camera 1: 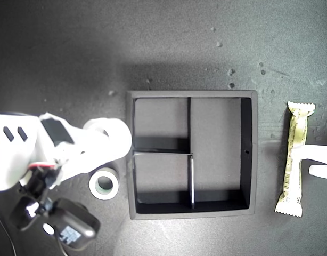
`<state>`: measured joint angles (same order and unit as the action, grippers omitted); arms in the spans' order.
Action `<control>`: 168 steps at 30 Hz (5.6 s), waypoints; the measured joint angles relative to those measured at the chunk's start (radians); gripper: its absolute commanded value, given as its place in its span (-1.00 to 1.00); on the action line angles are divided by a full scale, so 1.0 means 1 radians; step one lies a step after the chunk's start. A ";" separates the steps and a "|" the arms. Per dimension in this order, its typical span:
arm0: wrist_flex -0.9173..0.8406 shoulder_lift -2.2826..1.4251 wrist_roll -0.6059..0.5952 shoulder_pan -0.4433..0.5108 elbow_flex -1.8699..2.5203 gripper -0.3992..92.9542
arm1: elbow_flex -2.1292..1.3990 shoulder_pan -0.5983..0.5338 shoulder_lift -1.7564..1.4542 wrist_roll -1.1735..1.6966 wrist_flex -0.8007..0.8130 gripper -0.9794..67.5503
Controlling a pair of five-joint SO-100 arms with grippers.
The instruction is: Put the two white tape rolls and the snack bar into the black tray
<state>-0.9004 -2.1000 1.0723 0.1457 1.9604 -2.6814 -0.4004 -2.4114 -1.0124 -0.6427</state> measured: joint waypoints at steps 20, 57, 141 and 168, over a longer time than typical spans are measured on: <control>0.000 0.092 0.018 0.026 -0.012 -0.99 | 0.471 0.012 0.520 0.000 -0.313 -0.31; -0.098 0.364 -0.100 -0.064 -0.322 -0.99 | 1.842 0.048 1.362 0.598 -0.828 -0.97; -0.212 0.399 0.492 0.319 -0.219 -0.72 | 1.137 0.259 0.270 -0.238 -0.991 -0.98; -0.031 0.598 0.563 0.334 -0.218 -0.71 | 0.557 0.222 -0.052 -0.367 -0.712 -0.98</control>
<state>-0.9311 -1.5018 1.6352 0.4801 1.7426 -2.1246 -0.1779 -2.4636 -1.3790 -1.3545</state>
